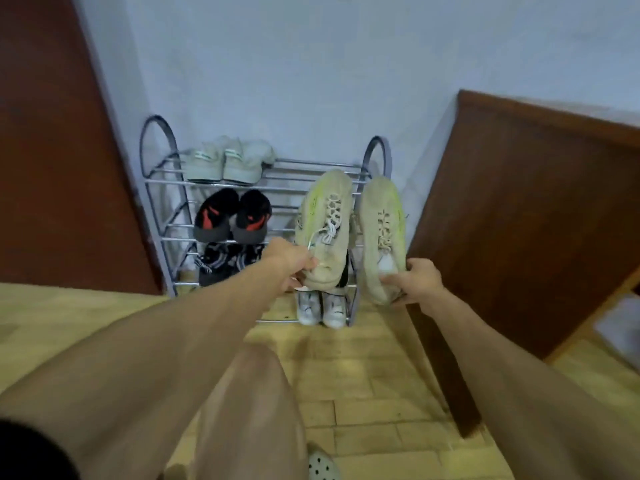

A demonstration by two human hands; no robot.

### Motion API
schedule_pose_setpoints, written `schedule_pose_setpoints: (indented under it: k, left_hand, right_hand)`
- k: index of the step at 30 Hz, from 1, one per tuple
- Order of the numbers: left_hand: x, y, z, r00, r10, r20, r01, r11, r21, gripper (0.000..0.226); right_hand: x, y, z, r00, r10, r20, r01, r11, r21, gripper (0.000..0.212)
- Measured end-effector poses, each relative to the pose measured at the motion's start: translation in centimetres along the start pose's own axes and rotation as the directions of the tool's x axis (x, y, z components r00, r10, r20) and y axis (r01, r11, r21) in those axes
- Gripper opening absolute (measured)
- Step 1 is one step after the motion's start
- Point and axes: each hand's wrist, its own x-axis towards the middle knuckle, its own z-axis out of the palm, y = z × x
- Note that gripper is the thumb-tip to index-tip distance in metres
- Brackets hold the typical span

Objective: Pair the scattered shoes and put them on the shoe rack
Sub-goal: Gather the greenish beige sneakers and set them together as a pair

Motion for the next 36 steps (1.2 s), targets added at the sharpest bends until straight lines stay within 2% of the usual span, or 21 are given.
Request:
schedule_pose_setpoints:
  k: [4,7,10,16,21,26,31,36]
  left_hand:
    - [0.0,4.0,-3.2,0.995,0.080,-0.063,-0.083,0.995,-0.055,0.021]
    - [1.3,6.0,-4.7,0.990,0.092,-0.109,-0.102,0.991,-0.086,0.018]
    - [3.9,7.6,-5.3,0.989,0.075,-0.126,-0.089,0.990,-0.114,0.031]
    - [11.0,10.9,-4.8,0.988,0.082,-0.134,-0.101,0.985,-0.141,0.037]
    - [17.1,12.8,-2.9,0.990,0.074,-0.117,-0.089,0.988,-0.126,0.034]
    - [21.4,13.5,-0.7,0.990,0.072,-0.118,-0.083,0.993,-0.090,0.040]
    - [23.1,12.5,0.2,0.988,0.112,-0.109,-0.117,0.992,-0.038,0.042]
    - [21.8,11.7,-0.2,0.982,0.165,-0.095,-0.163,0.986,0.028,0.047]
  right_hand:
    - [0.3,-6.3,-0.6,0.997,-0.078,0.027,0.074,0.990,0.117,0.034]
    - [1.7,-9.9,-0.6,0.994,-0.092,0.051,0.084,0.988,0.130,0.054]
    - [4.0,-12.6,-0.3,0.994,-0.098,0.051,0.090,0.985,0.146,0.063]
    - [10.6,-16.4,0.4,0.996,-0.078,0.040,0.073,0.992,0.104,0.049]
    - [16.9,-17.5,1.9,0.998,-0.061,0.013,0.060,0.996,0.066,0.050]
    - [22.0,-17.3,4.1,0.999,-0.035,-0.011,0.036,0.997,0.071,0.047]
    - [23.4,-16.5,5.0,0.999,-0.022,-0.030,0.024,0.997,0.080,0.039]
    - [21.4,-16.6,5.6,0.997,-0.070,-0.036,0.071,0.997,0.034,0.032]
